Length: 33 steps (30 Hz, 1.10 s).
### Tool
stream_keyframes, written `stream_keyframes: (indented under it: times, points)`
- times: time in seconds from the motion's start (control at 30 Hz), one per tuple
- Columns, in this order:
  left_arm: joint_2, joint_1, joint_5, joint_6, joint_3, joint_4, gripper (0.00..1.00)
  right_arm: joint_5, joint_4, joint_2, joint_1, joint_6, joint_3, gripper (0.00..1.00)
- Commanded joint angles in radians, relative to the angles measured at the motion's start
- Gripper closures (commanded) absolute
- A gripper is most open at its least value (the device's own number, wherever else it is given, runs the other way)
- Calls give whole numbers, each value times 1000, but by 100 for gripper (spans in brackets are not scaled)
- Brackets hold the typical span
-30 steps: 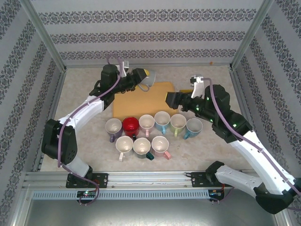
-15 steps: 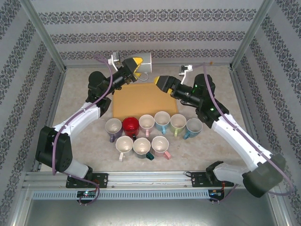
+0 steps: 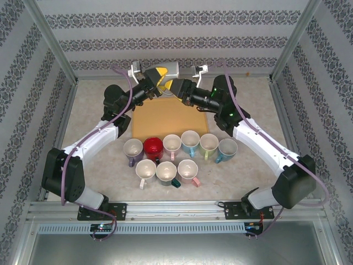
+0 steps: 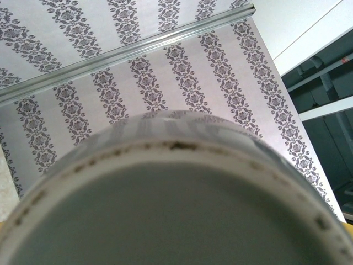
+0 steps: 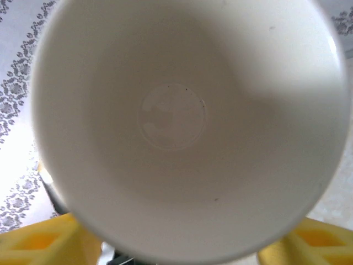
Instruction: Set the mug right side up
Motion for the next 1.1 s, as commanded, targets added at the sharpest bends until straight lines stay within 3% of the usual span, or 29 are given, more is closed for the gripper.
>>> stream_keyframes:
  times: [0.0,0.3,0.37,0.47,0.7,0.9,1.07]
  points:
    - [-50,-8,-7,-11,-4,126,30,-51,74,19,19,30,52,41]
    - [-43,-13,15,-18,-3,124,29,-41,73,30,14,48,58,94]
    - [-47,-14,26,-10,0,106,23,-39,69,28,12,45,58,95]
    - [-65,-13,41,13,-1,56,0,-27,53,9,8,31,59,96]
    - [-132,6,57,144,-9,-167,0,46,-137,-112,-16,-122,52,96]
    - [-207,11,36,400,41,-605,0,181,-679,-264,5,-492,133,96]
    - [-253,12,-59,634,112,-1018,0,376,-1094,-396,92,-725,177,96]
